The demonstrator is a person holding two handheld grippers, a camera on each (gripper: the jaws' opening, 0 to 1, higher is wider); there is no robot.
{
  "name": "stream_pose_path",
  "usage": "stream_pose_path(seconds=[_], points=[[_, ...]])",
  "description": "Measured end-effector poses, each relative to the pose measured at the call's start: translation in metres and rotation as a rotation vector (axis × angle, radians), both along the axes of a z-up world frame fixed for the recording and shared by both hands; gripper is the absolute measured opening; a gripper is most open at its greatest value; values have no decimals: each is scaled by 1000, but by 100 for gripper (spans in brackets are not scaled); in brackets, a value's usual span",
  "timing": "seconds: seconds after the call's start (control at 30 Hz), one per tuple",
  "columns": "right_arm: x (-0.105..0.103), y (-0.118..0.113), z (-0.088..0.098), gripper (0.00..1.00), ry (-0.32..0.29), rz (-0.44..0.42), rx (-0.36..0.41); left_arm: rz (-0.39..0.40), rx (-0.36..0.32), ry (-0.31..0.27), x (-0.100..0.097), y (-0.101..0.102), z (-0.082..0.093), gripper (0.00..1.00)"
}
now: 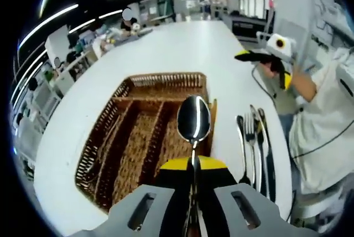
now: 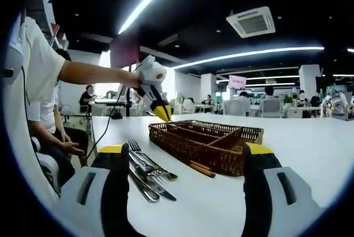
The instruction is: Arrange the knives, forks, and spoons in their matching storage slots by inserting each utensil handle-first until every utensil is classified and aligned in the correct compartment
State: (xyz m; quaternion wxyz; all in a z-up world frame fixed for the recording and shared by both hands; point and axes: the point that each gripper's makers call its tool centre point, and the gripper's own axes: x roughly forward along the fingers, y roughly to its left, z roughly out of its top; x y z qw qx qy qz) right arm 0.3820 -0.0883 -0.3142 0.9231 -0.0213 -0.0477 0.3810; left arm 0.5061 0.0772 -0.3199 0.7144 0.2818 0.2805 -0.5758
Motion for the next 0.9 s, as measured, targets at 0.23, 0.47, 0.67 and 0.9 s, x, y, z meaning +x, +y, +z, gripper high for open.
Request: stream_pose_path(seconds=[0.23, 0.47, 0.67, 0.9], points=[[6, -1, -8, 88, 21, -6, -4, 0, 35, 0, 13, 1, 3, 2], [6, -1, -17, 88, 44, -9, -17, 3, 43, 4, 29, -2, 4, 2], [10, -5, -24, 87, 57, -24, -53, -1, 73, -3, 46, -6, 2, 2], [14, -8, -26, 87, 69, -31, -56, 13, 88, -1, 67, -5, 2, 2]])
